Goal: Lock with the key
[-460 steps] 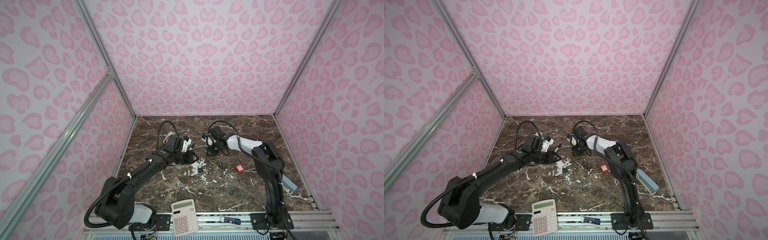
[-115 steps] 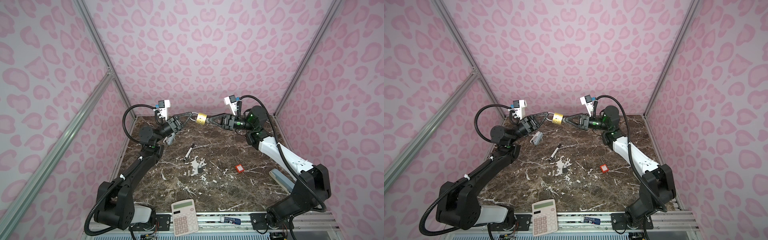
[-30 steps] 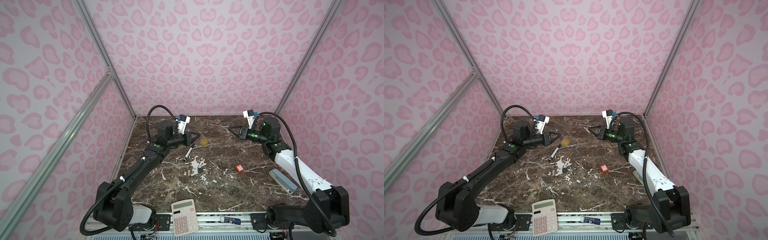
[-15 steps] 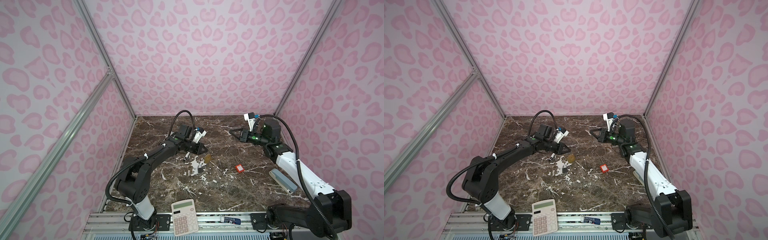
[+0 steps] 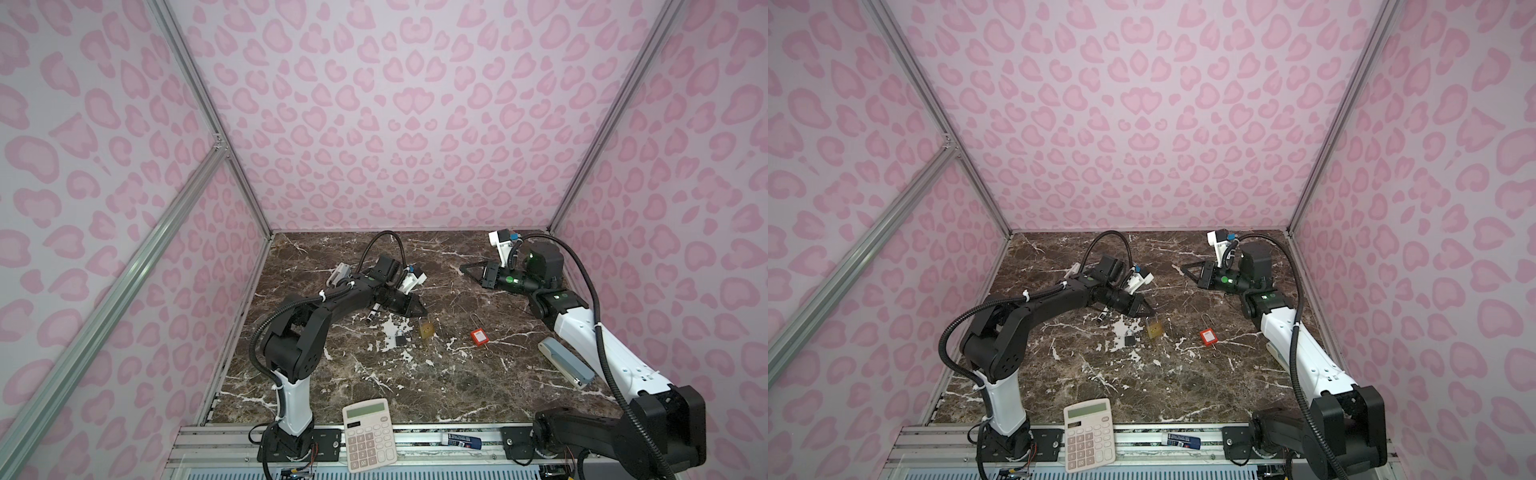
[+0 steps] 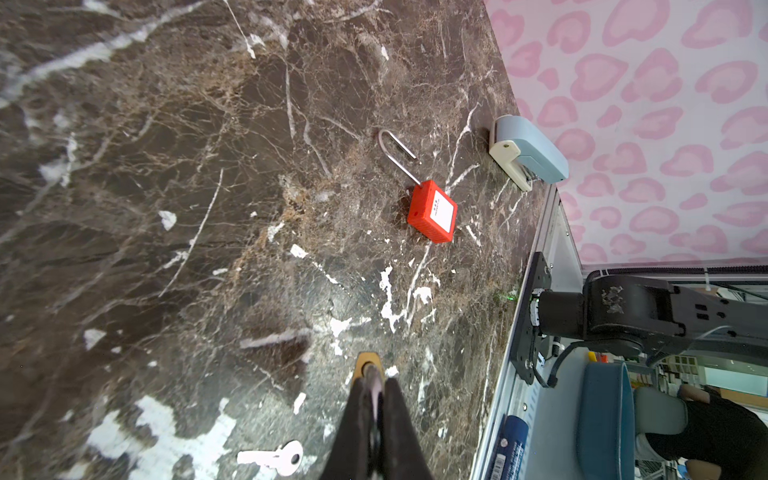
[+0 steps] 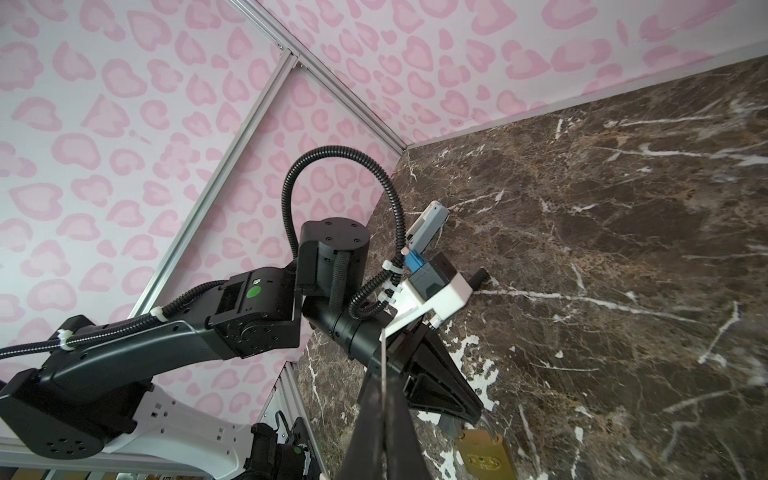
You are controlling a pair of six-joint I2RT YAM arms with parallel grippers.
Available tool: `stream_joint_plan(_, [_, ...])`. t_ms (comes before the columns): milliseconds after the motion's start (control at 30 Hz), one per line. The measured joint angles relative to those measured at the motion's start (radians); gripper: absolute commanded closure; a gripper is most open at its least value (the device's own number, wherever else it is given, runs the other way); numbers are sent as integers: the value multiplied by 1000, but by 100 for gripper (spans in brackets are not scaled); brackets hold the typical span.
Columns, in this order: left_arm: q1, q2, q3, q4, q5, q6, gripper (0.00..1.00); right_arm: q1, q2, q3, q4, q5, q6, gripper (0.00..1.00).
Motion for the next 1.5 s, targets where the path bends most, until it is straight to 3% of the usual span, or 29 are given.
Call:
stream_joint_plan(967, [11,135,76,-37,32,70,97,1,4,-1,4,-37,23,100])
stream_joint_plan(1500, [20,181,132,-117,29,125,84,0,-6,-22,1,-37,25,100])
